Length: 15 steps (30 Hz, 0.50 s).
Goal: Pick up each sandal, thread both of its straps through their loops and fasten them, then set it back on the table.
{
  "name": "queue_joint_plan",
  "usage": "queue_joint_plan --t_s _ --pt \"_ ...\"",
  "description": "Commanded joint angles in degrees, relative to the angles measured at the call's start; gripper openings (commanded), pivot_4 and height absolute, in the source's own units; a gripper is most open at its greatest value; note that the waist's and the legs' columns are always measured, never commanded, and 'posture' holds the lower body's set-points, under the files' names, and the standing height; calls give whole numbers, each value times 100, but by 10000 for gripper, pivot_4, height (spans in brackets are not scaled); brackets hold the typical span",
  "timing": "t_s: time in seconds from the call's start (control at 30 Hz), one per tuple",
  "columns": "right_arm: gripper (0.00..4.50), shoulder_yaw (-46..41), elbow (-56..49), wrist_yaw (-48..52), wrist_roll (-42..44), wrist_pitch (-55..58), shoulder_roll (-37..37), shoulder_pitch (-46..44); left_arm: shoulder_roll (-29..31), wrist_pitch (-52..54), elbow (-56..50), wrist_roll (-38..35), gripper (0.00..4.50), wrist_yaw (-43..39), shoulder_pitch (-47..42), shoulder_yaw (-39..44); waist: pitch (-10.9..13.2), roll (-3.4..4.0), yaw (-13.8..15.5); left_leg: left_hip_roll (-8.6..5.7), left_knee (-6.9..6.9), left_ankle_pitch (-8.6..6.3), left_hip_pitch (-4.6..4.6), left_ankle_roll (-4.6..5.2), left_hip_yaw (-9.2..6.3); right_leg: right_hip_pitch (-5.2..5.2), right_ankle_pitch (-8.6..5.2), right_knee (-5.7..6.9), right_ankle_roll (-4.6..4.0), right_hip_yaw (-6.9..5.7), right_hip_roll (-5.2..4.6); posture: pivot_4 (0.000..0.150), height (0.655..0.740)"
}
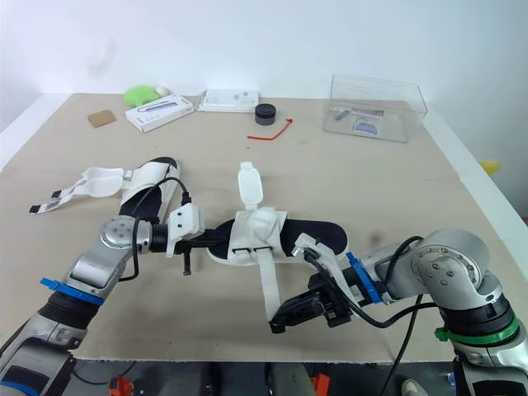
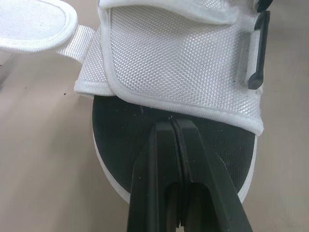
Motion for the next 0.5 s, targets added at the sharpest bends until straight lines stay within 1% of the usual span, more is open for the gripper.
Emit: queue_joint_plan --t_s 0.03,0.2,0.5 --pt "631 -136 -101 163 391 23 -120 -161 43 91 114 150 0 -7 88 -131 0 0 0 0 0 0 0 0 0 0 0 0 0 0 0 1500 7400" --pt "631 -49 -91 215 652 23 -272 -205 43 93 108 151 0 8 95 -125 0 0 1 0 1 0 0 0 0 0 0 0 0 0 0 1500 7400" --pt "631 -43 -169 110 587 -38 -413 0 29 68 137 167 0 15 88 -141 0 0 3 0 1 0 -2 0 0 0 0 0 0 -1 -2 1500 7400"
